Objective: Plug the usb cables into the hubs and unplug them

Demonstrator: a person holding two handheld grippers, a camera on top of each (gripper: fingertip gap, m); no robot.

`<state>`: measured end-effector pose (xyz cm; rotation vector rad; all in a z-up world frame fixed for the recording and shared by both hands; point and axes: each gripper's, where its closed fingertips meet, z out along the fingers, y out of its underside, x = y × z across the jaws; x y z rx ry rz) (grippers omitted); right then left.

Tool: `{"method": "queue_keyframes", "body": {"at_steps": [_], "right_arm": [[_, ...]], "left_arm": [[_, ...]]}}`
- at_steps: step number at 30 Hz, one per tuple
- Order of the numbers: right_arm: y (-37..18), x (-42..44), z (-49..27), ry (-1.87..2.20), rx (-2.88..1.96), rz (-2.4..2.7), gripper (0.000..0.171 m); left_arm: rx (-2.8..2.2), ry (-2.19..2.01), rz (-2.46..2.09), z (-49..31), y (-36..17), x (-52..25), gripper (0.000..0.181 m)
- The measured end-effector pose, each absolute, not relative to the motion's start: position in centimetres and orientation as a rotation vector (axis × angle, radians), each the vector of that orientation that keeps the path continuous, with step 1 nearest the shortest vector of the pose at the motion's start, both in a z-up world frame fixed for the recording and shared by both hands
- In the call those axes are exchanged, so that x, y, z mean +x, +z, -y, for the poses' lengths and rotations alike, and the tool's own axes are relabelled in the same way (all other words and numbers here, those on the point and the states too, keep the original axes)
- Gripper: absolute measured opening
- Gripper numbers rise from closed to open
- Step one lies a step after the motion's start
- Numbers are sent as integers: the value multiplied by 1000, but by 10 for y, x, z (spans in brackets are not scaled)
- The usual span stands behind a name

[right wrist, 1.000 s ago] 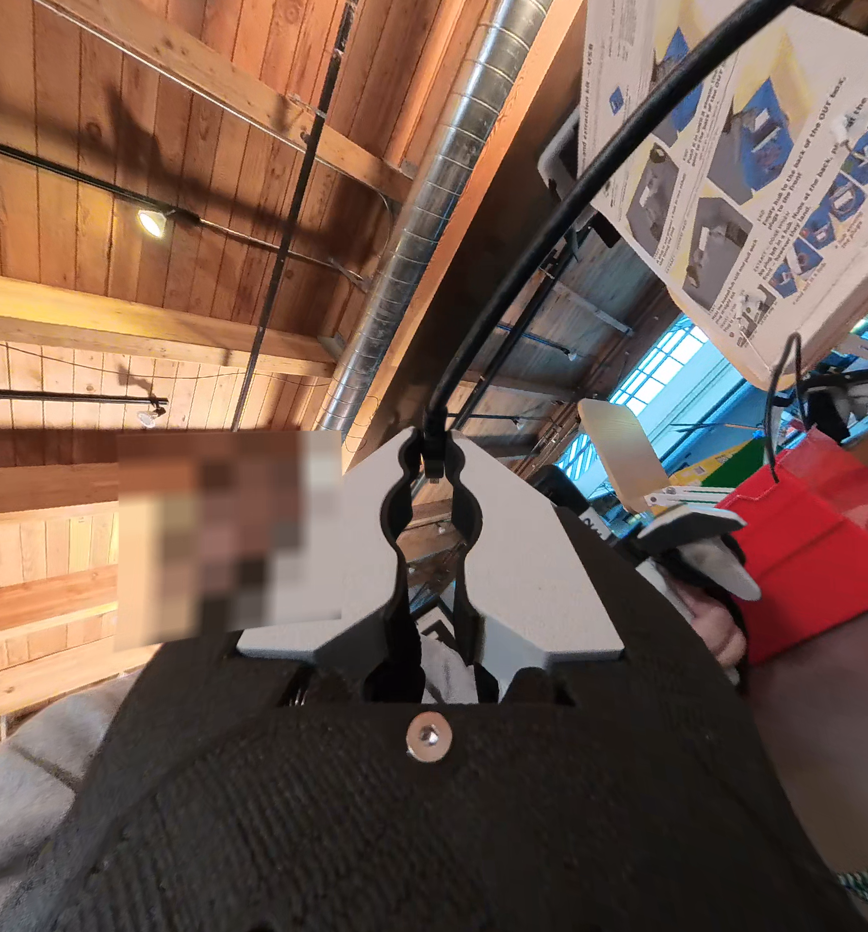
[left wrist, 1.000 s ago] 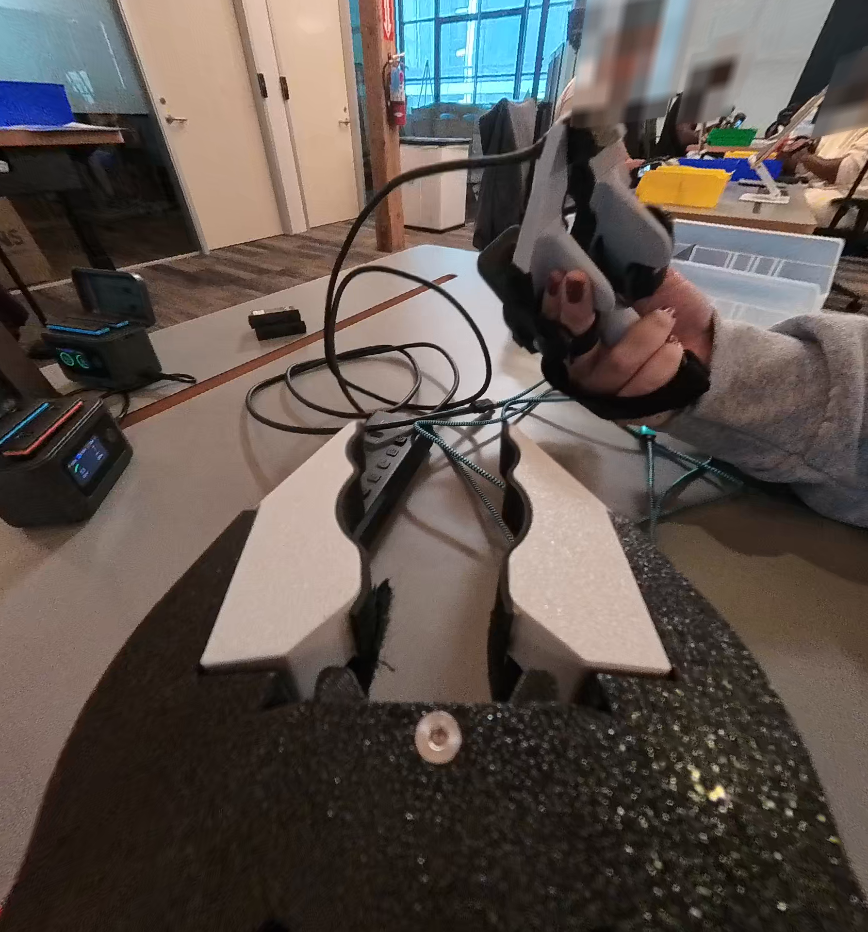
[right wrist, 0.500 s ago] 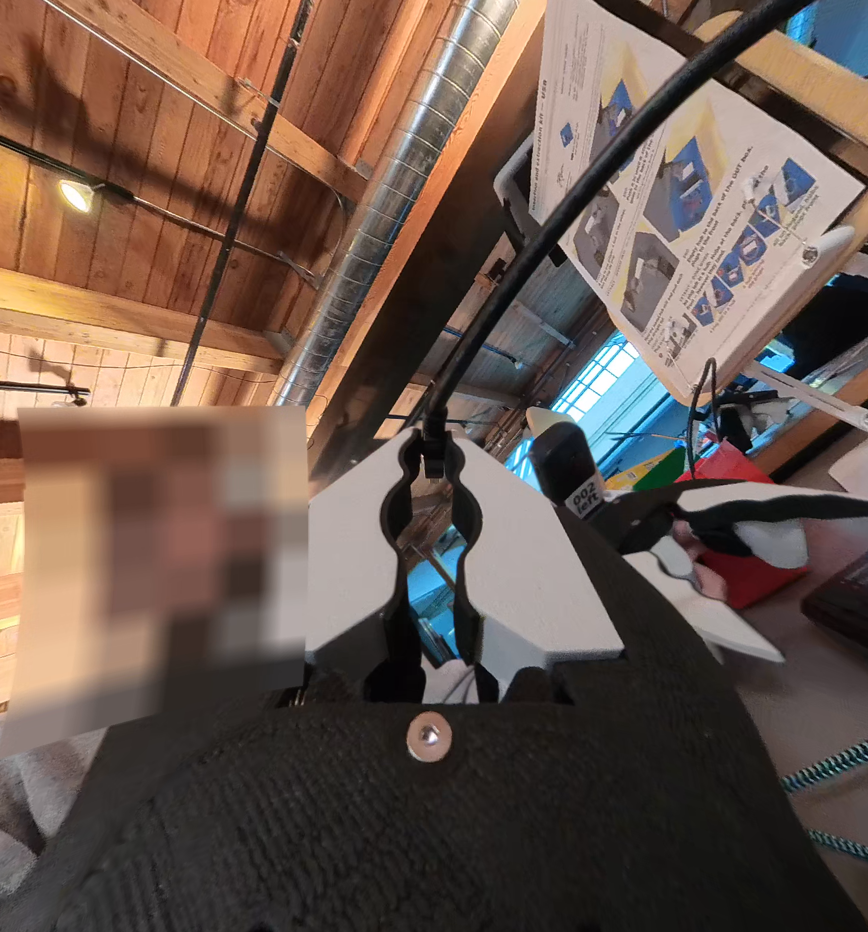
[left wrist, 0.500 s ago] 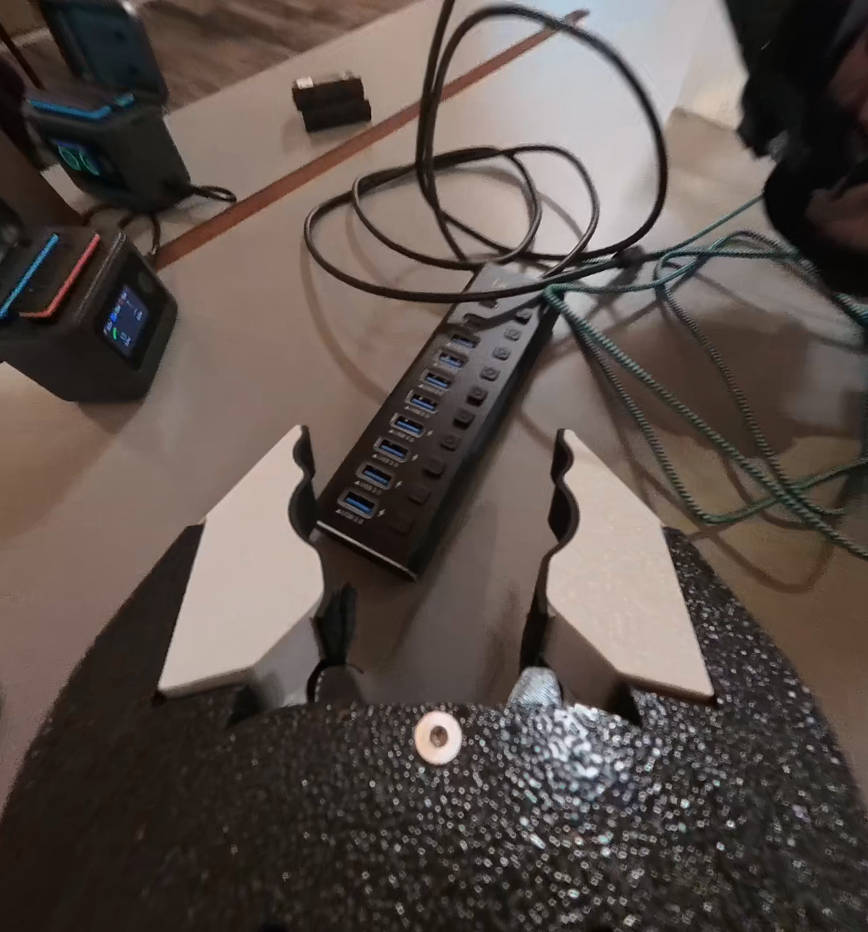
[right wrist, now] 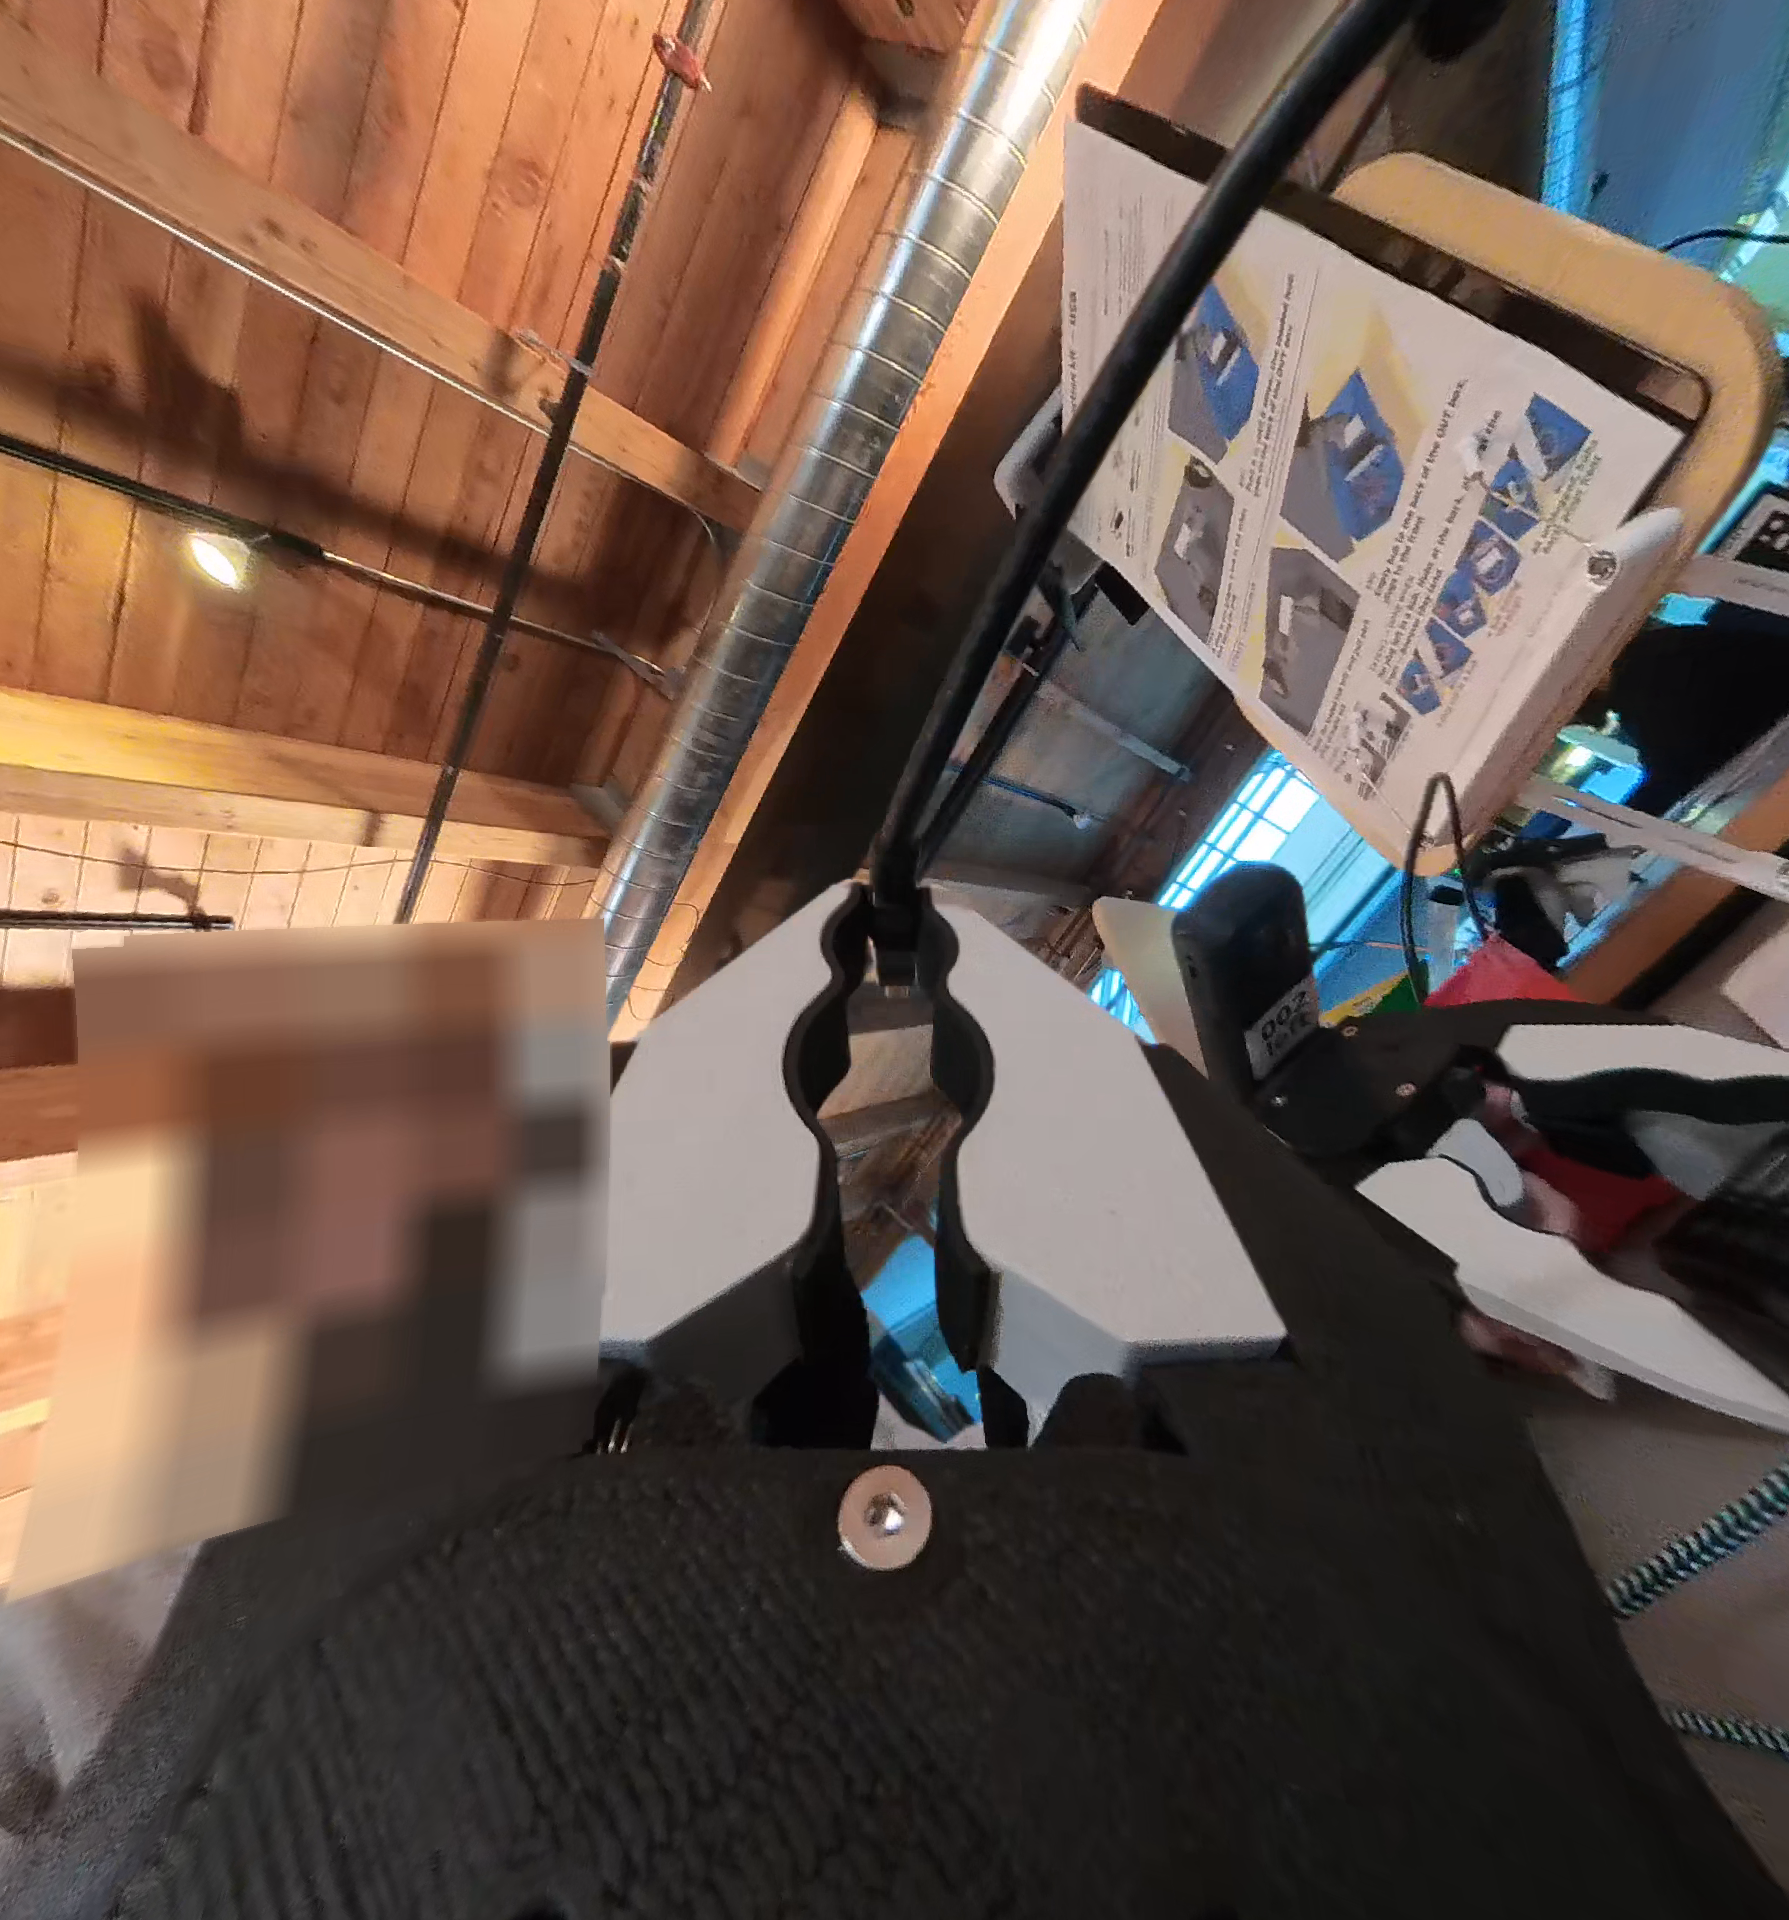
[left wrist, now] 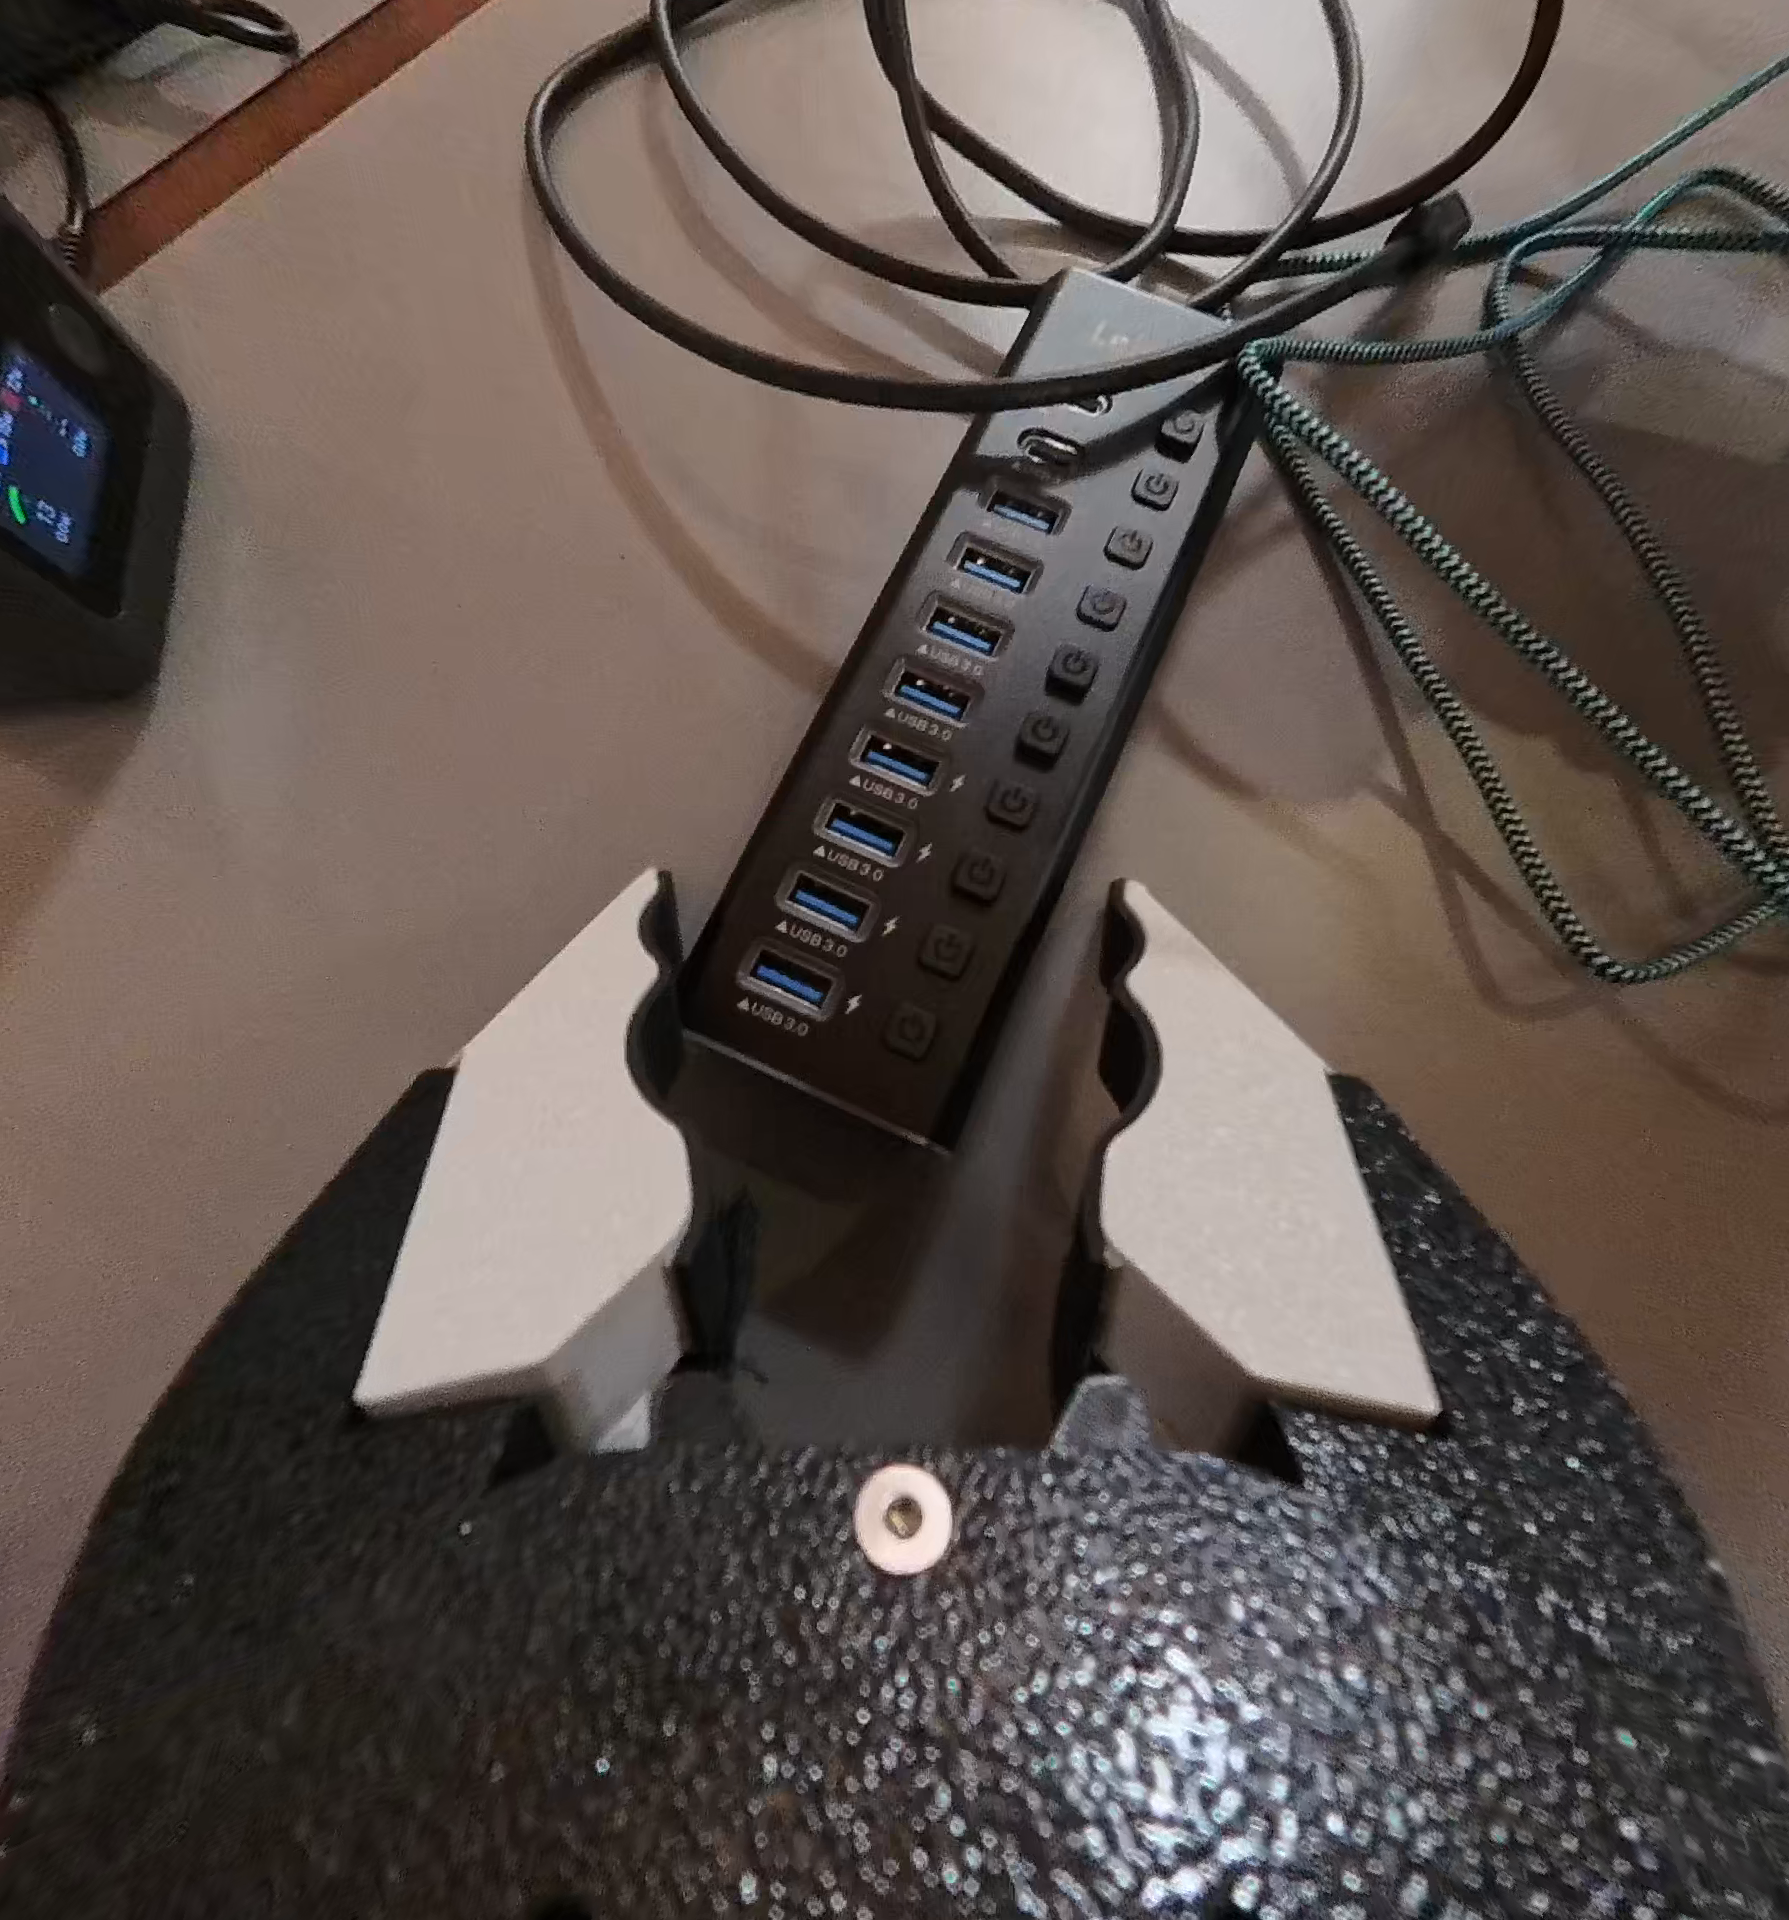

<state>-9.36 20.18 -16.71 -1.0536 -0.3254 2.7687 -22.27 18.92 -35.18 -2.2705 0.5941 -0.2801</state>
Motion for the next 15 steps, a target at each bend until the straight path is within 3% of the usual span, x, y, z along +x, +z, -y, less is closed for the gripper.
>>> {"method": "queue_keyframes", "body": {"at_steps": [13, 15], "right_arm": [[-164, -89, -200, 2798, -1014, 341, 6], [-165, -90, -197, 2765, -1028, 385, 7]], "left_arm": [[-2250, -238, -559, -186, -351, -222, 69], [-2259, -253, -564, -181, -351, -220, 76]]}}
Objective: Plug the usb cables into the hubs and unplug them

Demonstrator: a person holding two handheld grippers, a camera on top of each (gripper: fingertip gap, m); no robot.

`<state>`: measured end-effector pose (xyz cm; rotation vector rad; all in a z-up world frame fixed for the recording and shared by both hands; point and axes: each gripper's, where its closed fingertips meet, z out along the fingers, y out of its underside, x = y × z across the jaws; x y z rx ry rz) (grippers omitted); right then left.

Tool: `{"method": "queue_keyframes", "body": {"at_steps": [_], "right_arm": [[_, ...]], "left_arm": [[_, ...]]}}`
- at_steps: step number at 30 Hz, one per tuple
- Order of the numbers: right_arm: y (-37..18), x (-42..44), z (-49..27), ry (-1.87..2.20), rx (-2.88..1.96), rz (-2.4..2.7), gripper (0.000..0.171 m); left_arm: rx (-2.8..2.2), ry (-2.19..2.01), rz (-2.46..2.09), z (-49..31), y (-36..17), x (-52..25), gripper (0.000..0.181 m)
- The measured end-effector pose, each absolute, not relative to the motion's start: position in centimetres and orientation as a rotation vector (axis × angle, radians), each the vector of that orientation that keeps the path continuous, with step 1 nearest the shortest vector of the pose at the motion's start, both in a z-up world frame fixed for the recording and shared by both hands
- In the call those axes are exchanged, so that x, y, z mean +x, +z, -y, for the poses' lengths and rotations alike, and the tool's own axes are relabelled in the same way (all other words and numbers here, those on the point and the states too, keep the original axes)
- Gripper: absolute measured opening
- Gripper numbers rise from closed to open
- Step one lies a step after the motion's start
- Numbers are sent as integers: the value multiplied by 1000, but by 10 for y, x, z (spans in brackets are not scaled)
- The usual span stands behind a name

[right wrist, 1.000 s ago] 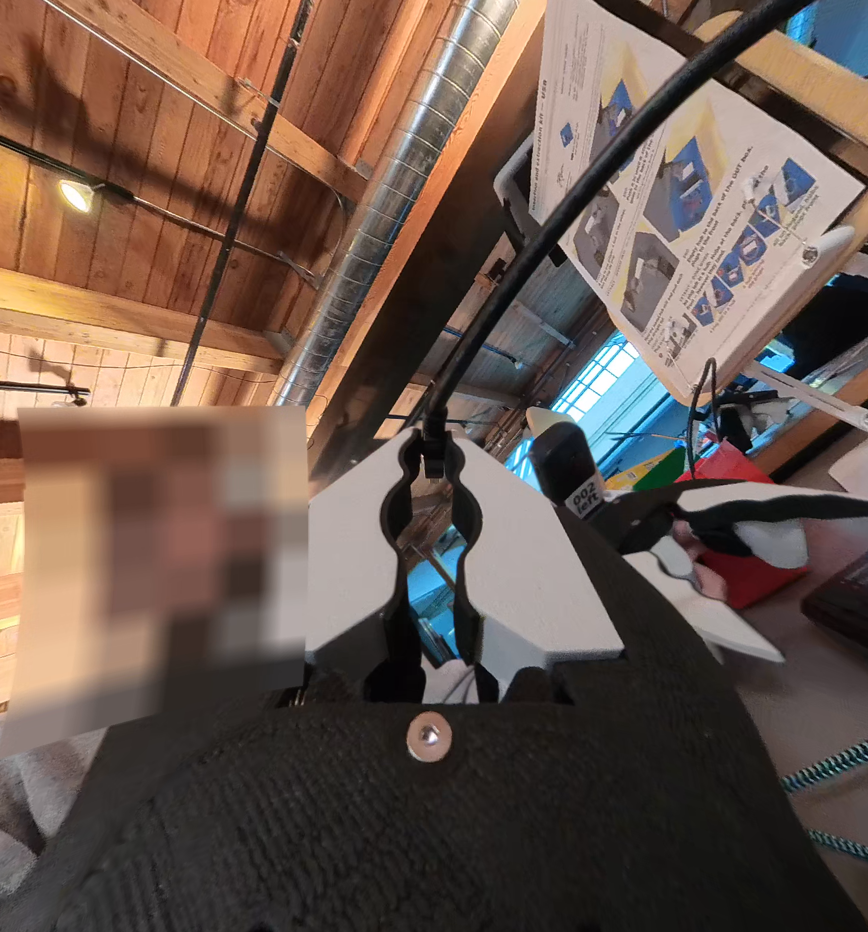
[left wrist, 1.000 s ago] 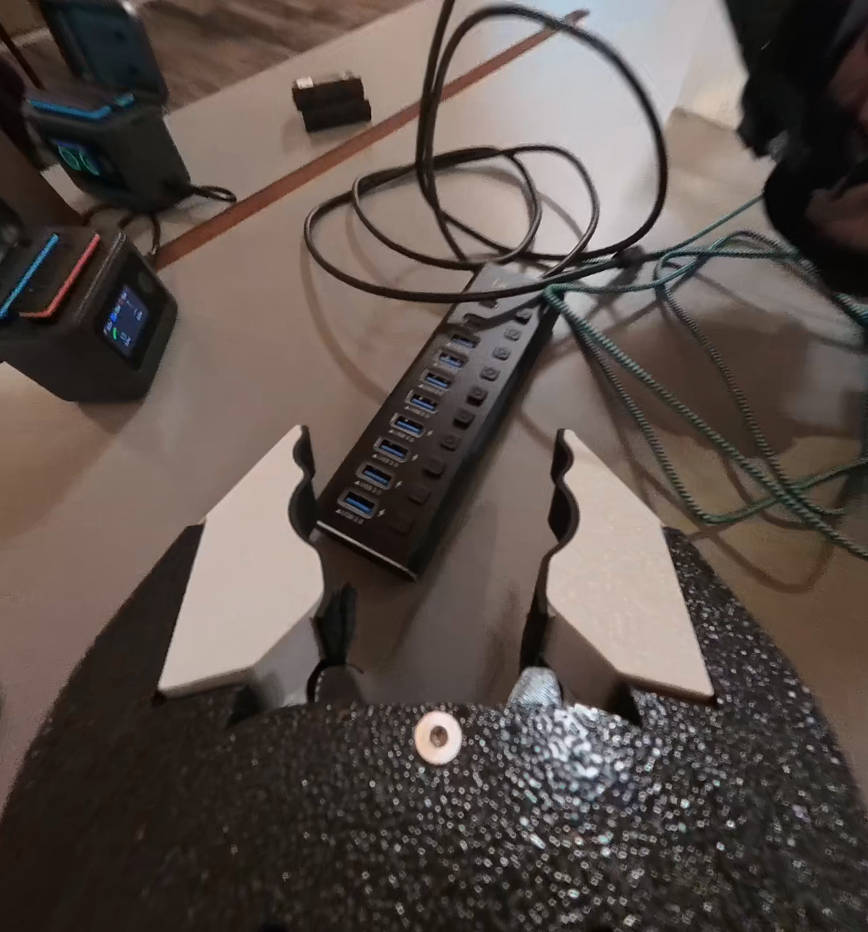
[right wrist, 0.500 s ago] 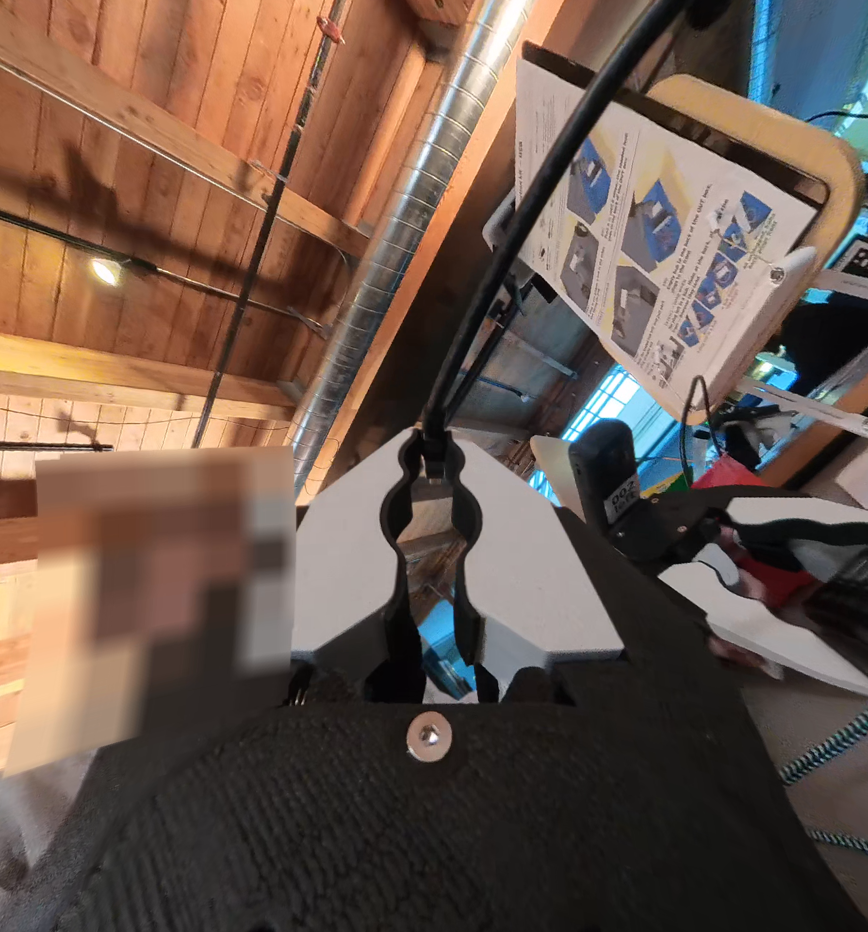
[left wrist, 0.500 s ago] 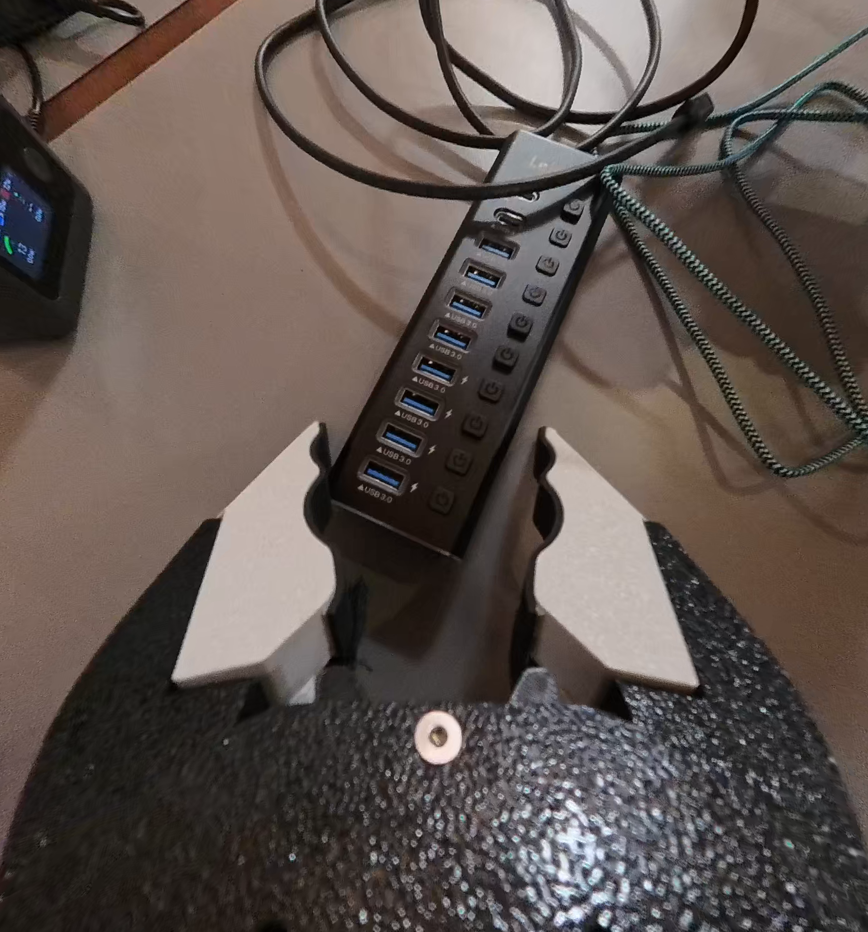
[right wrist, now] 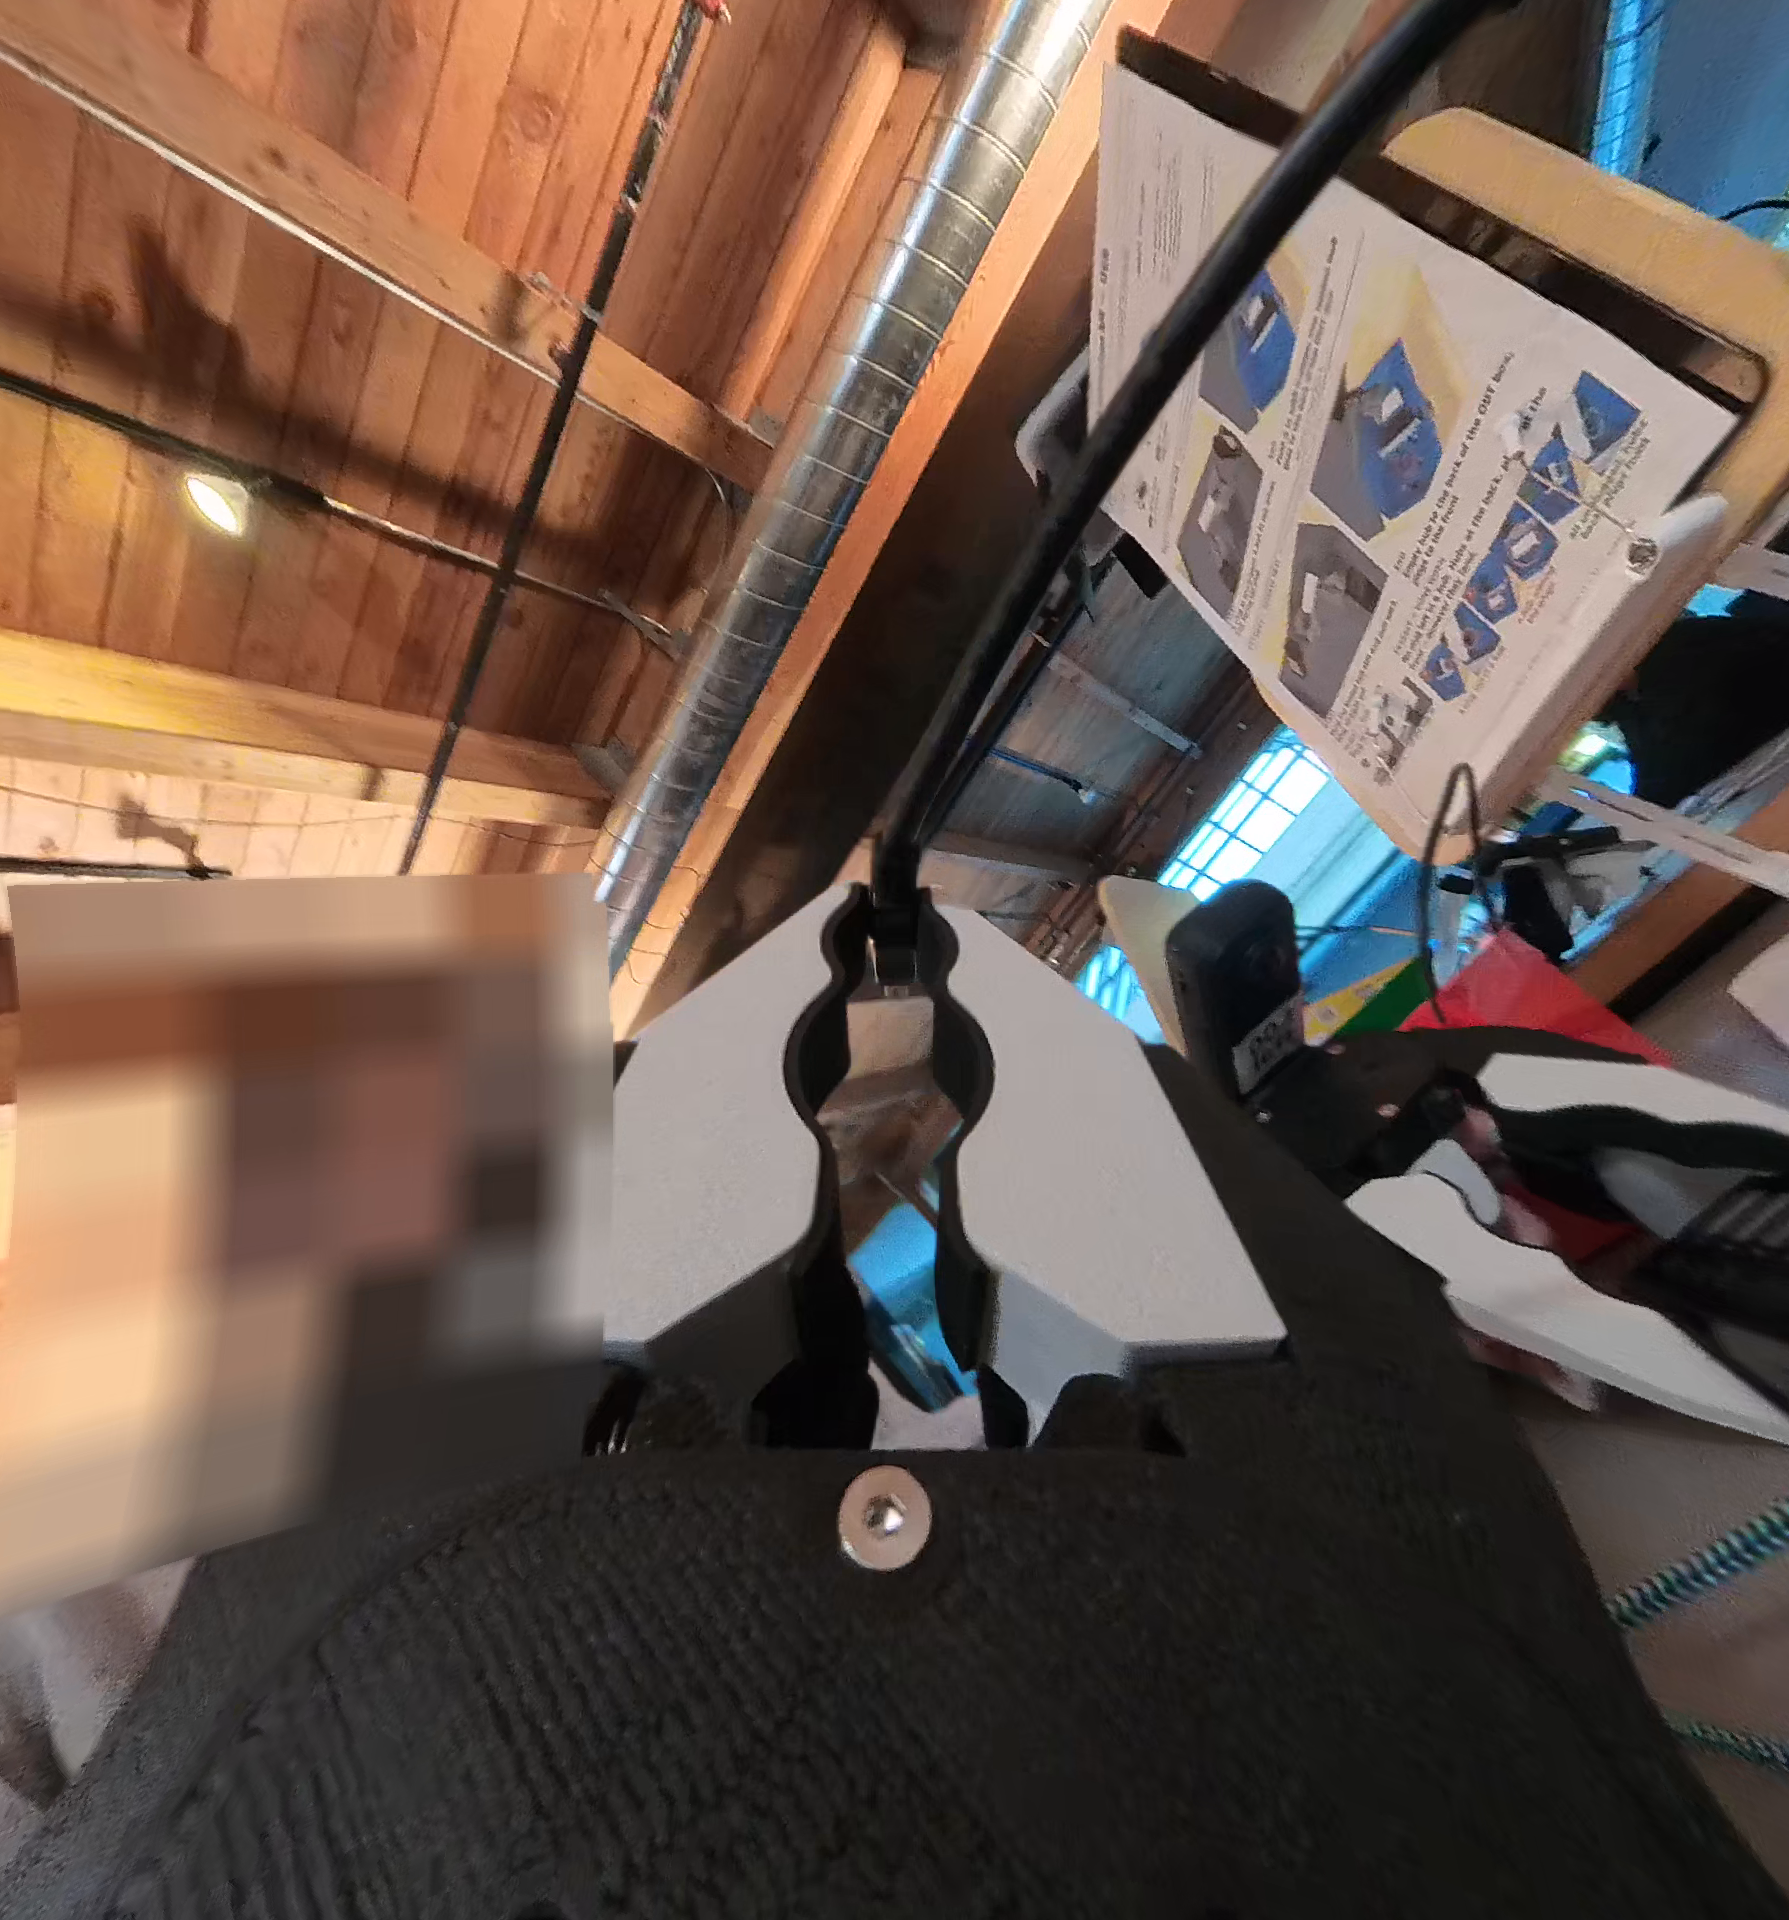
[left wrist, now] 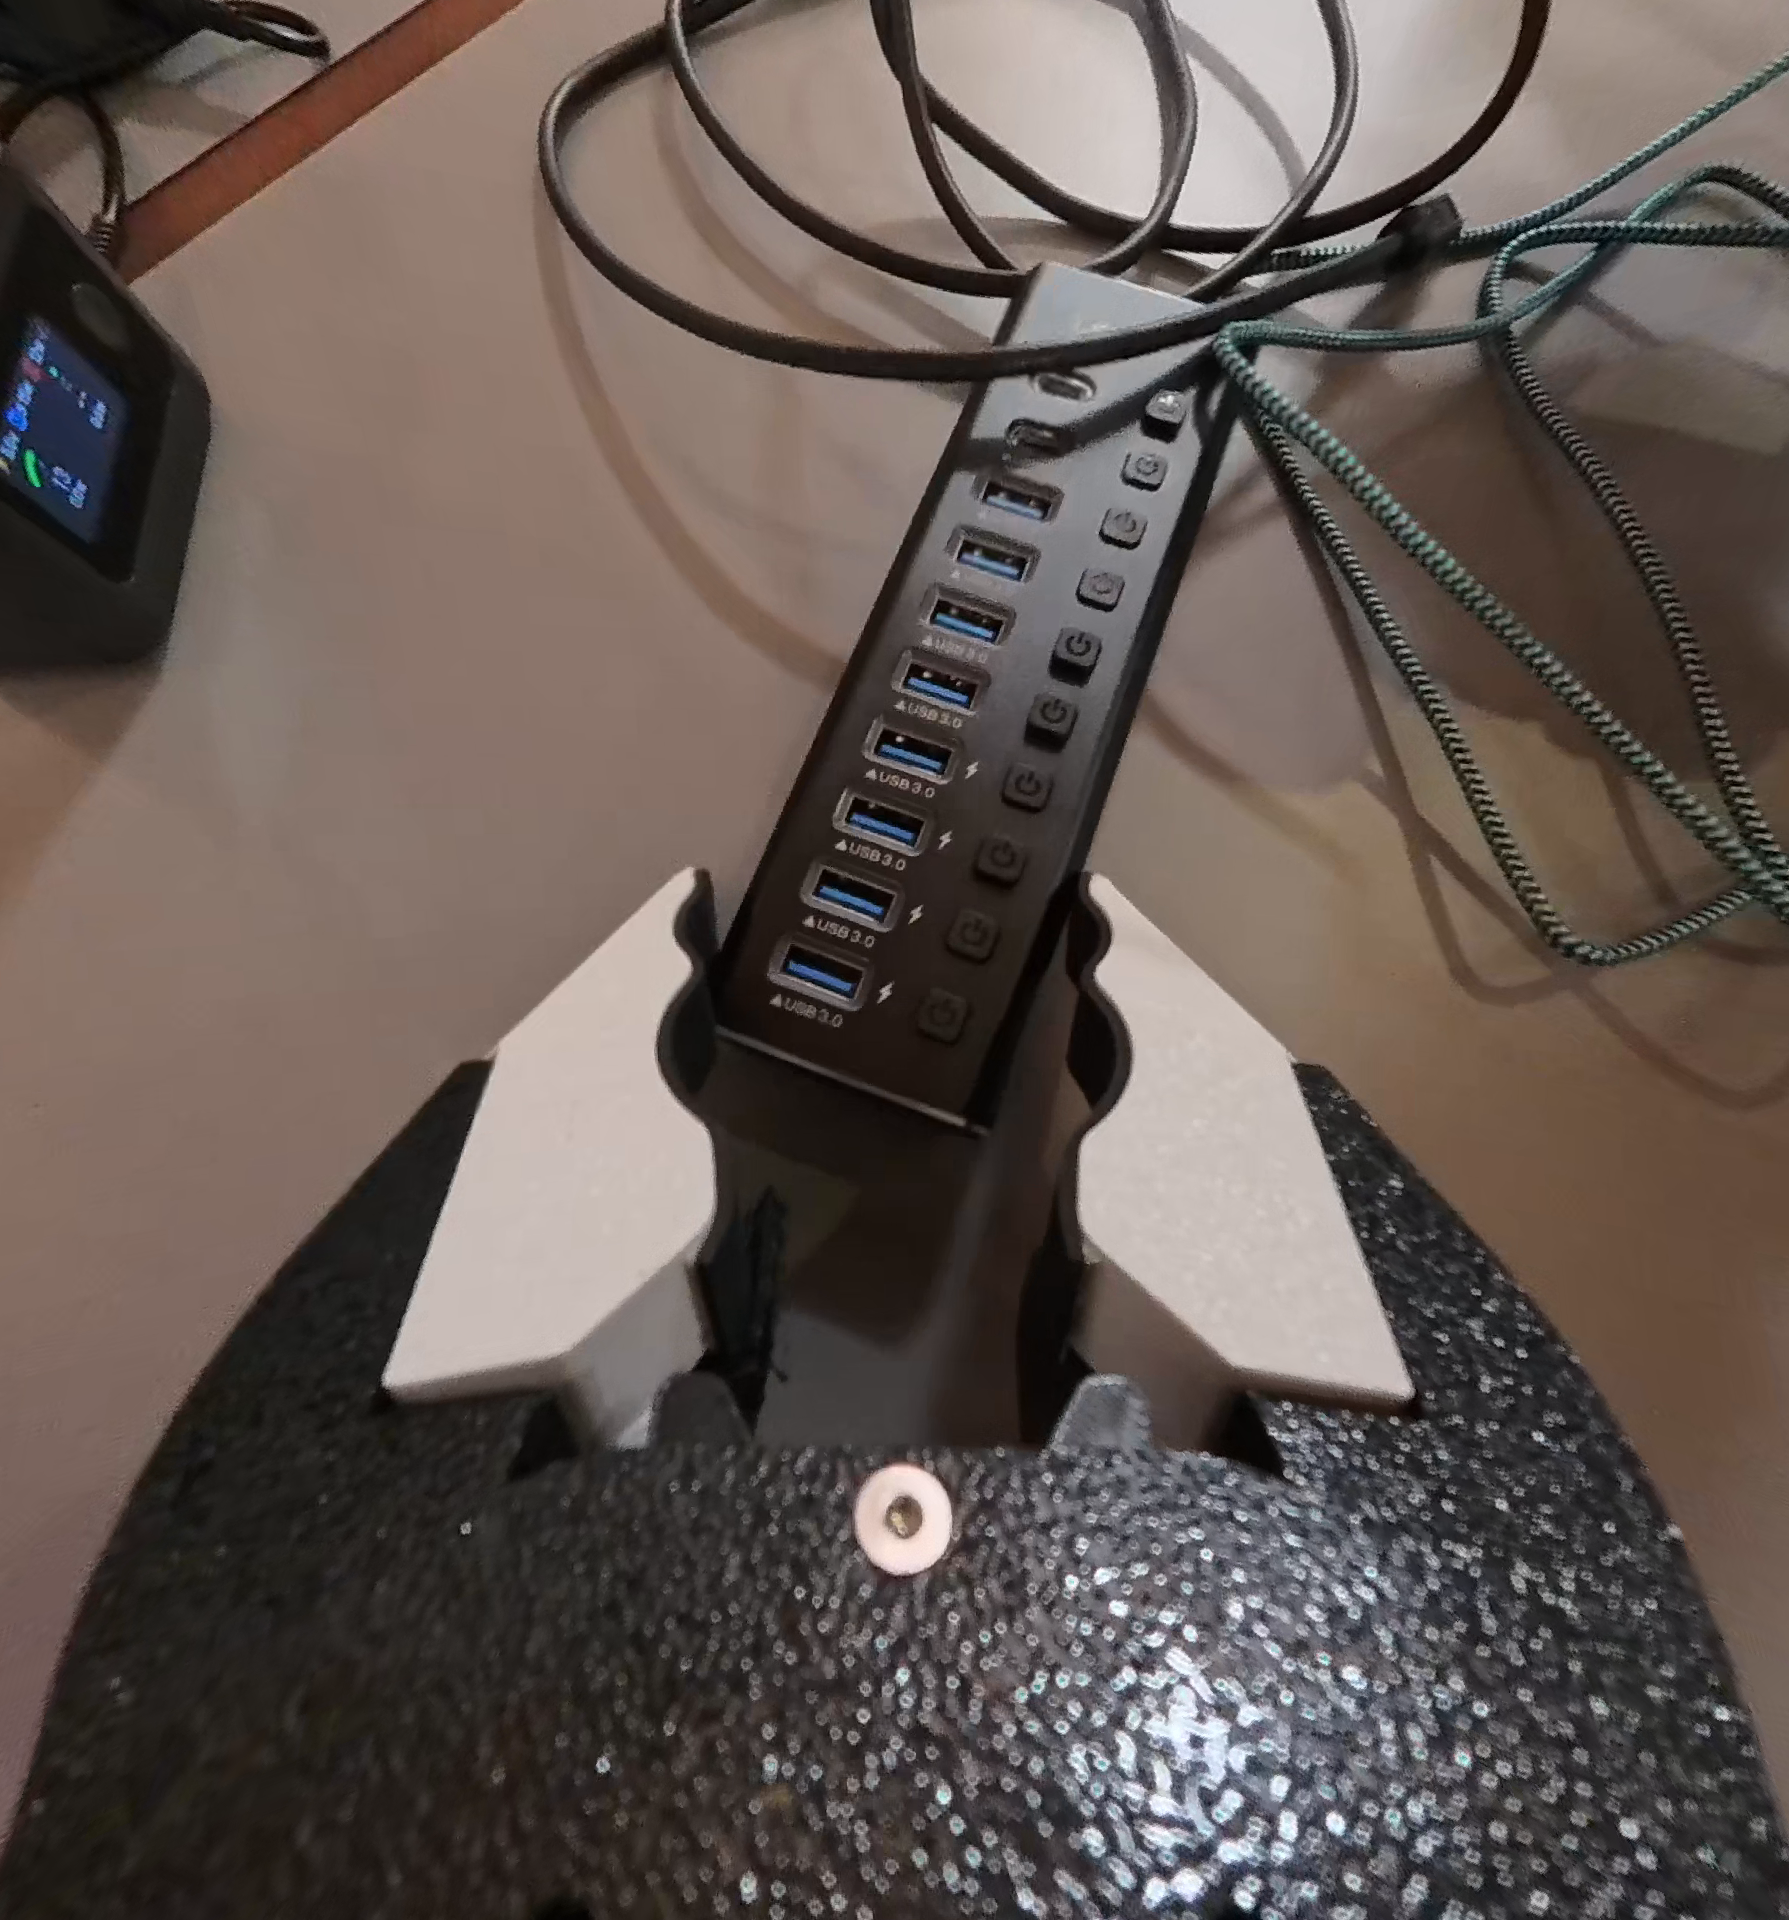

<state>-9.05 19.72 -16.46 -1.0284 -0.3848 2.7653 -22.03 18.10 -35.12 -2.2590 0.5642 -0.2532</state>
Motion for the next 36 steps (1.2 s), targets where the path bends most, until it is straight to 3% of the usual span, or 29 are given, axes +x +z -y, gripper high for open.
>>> {"method": "queue_keyframes", "body": {"at_steps": [5, 8, 10, 12, 15, 18, 19, 23, 25, 30, 34, 36], "right_arm": [[-172, -101, -183, 2550, -1121, 624, 7], [-176, -107, -172, 2431, -1155, 770, 6], [-180, -112, -161, 2359, -1168, 886, 6], [-183, -115, -150, 2305, -1165, 983, 6], [-187, -119, -138, 2245, -1154, 1083, 6], [-187, -120, -132, 2206, -1130, 1130, 6], [-188, -121, -133, 2183, -1136, 1128, 6], [-194, -128, -143, 2080, -1237, 1073, 11], [-200, -134, -157, 2060, -1395, 932, 25], [-222, -138, -173, 2163, -1721, 571, 25], [-225, -142, -166, 2301, -1760, 481, 29], [-225, -144, -163, 2305, -1770, 478, 20]], "left_arm": [[-2338, -319, -486, -166, -345, -209, 92], [-2106, -466, -505, -167, -299, -173, 97], [-1852, -723, -571, -153, -253, -131, 71], [-1691, -880, -586, -142, -223, -110, 58], [-1599, -1023, -604, -131, -210, -95, 39], [-1560, -1051, -585, -131, -209, -95, 6], [-1560, -1027, -573, -133, -210, -97, 5], [-1574, -655, -632, -145, -219, -109, 3], [-1559, -302, -711, -153, -224, -125, 2], [-1425, 710, -932, -166, -232, -162, 3], [-1271, 1072, -1066, -169, -234, -156, 3], [-1237, 1134, -1082, -170, -234, -154, 3]]}}
